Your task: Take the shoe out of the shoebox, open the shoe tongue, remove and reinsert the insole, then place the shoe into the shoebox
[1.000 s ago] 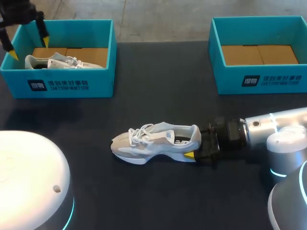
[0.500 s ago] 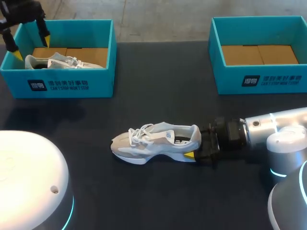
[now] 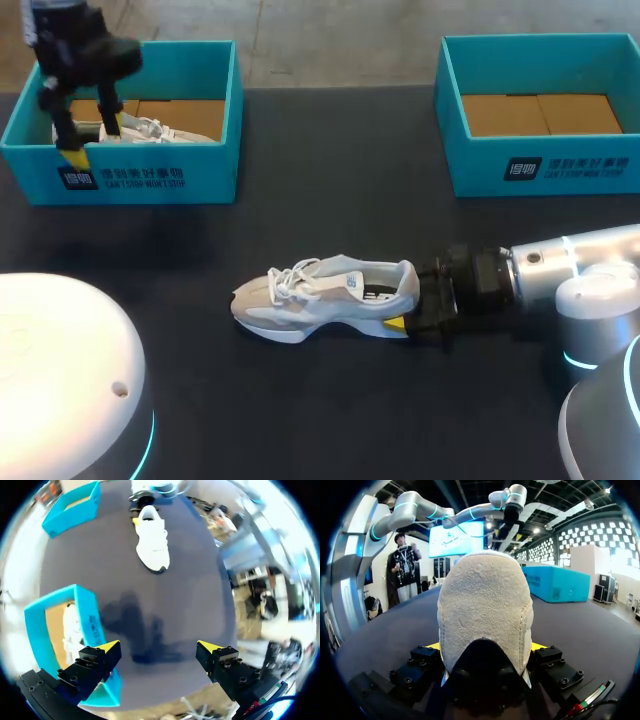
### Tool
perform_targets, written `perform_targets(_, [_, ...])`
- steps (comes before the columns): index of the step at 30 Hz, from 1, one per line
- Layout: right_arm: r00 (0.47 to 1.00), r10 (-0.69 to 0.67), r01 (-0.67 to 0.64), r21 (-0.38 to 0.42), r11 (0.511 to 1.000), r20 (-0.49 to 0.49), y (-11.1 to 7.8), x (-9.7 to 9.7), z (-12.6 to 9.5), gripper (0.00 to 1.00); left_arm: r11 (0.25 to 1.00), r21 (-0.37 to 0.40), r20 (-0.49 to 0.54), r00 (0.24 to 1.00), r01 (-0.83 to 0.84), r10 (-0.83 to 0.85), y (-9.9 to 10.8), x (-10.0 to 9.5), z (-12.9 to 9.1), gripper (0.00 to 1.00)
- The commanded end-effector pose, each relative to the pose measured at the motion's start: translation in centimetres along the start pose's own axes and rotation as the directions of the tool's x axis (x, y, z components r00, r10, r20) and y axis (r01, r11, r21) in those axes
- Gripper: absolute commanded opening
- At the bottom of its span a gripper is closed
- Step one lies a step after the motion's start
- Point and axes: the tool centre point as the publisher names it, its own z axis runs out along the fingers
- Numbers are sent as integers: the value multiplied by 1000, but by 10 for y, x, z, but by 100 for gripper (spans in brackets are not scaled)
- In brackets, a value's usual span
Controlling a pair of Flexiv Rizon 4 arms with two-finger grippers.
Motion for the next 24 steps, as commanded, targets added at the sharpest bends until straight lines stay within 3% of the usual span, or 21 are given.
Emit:
perform_targets(1, [1000, 1, -1, 4, 1000, 0, -1, -1, 3, 0, 906, 11, 23, 906, 423, -423, -19, 17, 14, 100])
perform_targets(5, [1000, 1, -1, 4, 1000, 0, -1, -1, 3, 0, 814, 75, 16, 816, 575, -578, -34, 25, 26, 100])
perform_targets(10, [1000, 1, -1, 4, 1000, 0, -1, -1, 3, 0, 765, 133, -68, 776, 630, -627, -55, 32, 33, 100])
perform_targets(12, [1000, 1, -1, 4, 1000, 0, -1, -1, 3, 0, 797, 100, 6, 801, 595, -599, -70, 36, 35, 100])
perform_targets(24, [1000, 1, -1, 4, 1000, 0, -1, -1, 3, 0, 797, 100, 6, 801, 595, -599, -70, 36, 35, 100])
